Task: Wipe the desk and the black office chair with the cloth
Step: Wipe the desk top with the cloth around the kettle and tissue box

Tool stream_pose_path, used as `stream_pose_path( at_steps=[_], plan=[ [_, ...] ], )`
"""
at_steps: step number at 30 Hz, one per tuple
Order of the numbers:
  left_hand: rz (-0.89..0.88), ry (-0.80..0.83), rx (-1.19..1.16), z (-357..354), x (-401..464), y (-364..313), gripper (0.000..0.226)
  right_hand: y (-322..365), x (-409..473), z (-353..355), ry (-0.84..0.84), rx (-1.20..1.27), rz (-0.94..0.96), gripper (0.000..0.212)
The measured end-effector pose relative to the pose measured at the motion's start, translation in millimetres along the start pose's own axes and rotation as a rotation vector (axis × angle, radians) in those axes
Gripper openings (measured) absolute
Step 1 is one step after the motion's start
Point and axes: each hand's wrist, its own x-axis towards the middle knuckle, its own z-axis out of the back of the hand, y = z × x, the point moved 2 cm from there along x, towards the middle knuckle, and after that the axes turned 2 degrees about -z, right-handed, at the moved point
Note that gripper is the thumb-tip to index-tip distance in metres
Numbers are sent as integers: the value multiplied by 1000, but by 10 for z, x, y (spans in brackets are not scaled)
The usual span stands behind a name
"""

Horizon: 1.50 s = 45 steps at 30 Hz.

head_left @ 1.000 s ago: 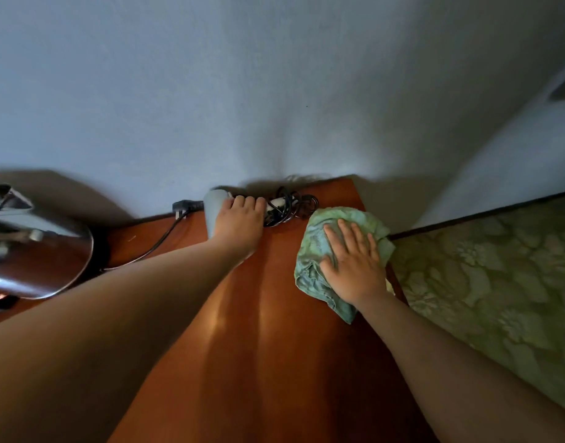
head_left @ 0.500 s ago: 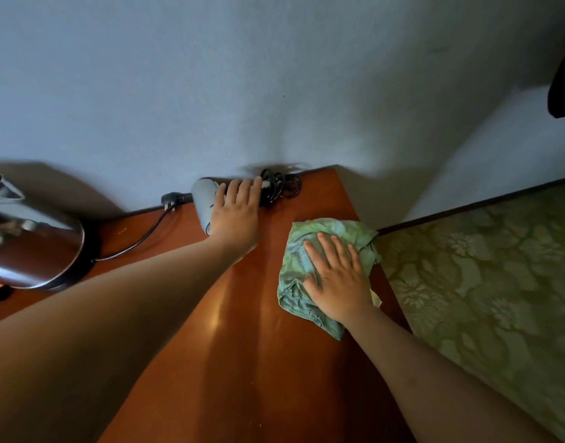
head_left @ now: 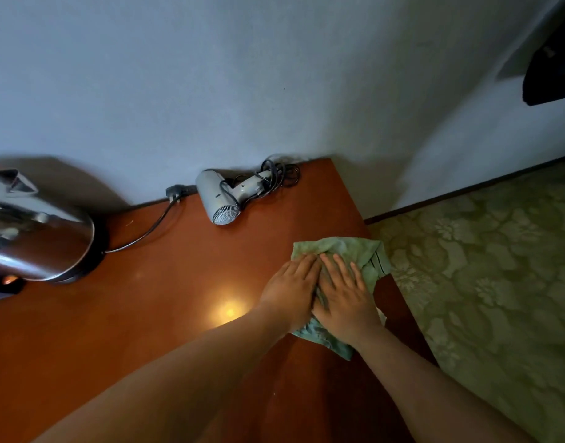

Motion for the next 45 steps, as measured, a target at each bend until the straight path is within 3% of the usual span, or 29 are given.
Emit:
stream_pose_path(
  at_steps=[6,13,26,32,35,45],
  plan=[
    [14,42,97,-168,-125,-127,74,-27,-172,31,14,7,15,73],
    [116,53,108,-204,135,-35,78,-263,207,118,139,-23,139,72],
    [560,-2,55,270,1427,267,69,-912,2010,525,235,-91,469,79],
    [610,30,116,282,1428,198,69,-907,1992,504,234,-51,500,77],
    [612,41,169,302,1418,175,67,-888,1963,490,204,-66,477,67],
    [579,19,180,-34,981,-391,65,-966,1097,299,168,-37,383,67]
  ],
)
